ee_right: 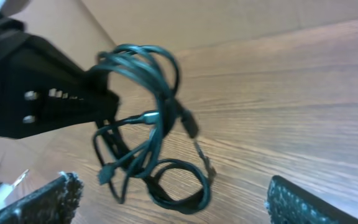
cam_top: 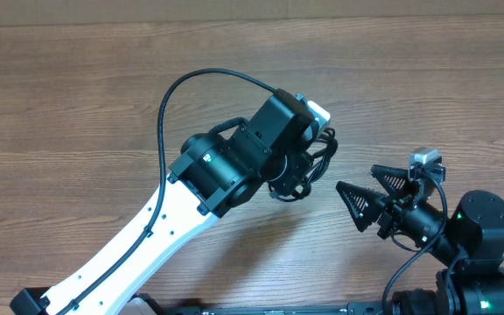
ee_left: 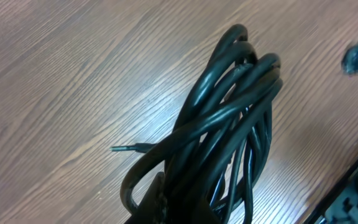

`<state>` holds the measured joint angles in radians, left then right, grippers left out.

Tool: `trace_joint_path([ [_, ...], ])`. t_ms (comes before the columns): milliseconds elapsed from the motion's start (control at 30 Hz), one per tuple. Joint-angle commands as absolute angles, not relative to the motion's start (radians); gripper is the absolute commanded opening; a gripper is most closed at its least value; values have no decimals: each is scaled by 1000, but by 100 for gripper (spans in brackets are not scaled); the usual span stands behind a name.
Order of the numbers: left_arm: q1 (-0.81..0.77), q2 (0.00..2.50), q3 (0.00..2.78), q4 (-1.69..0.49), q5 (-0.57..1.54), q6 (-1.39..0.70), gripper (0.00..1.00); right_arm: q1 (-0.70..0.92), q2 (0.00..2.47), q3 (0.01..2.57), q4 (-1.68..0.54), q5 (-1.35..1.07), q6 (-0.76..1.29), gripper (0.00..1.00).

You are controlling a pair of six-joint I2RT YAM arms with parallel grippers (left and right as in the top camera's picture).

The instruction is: Untangle cables

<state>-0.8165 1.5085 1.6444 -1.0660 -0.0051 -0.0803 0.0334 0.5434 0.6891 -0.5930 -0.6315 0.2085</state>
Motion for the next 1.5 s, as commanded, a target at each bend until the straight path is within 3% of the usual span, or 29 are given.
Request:
trace_joint_path([
  [0,-818,1496,1658,-1066,49,38,4,33,541,701,-601,-576,212,100],
  [133,-818,1496,1658,-1066,178,158,4,33,541,701,-606,-552,212,100],
  [567,-818,1496,1658,-1073,244,181,4,33,541,701,-653,-437,212,100],
  [833,-818,1496,1658,-1066,389,269,4,33,541,701,-654,-438,212,100],
  [1100,-816,1496,1658,-1085,377,287,4,32,541,701,-662,-419,212,100],
  [1467,-757,1496,1658,-1084,263,126,4,32,541,702,-664,-420,213,100],
])
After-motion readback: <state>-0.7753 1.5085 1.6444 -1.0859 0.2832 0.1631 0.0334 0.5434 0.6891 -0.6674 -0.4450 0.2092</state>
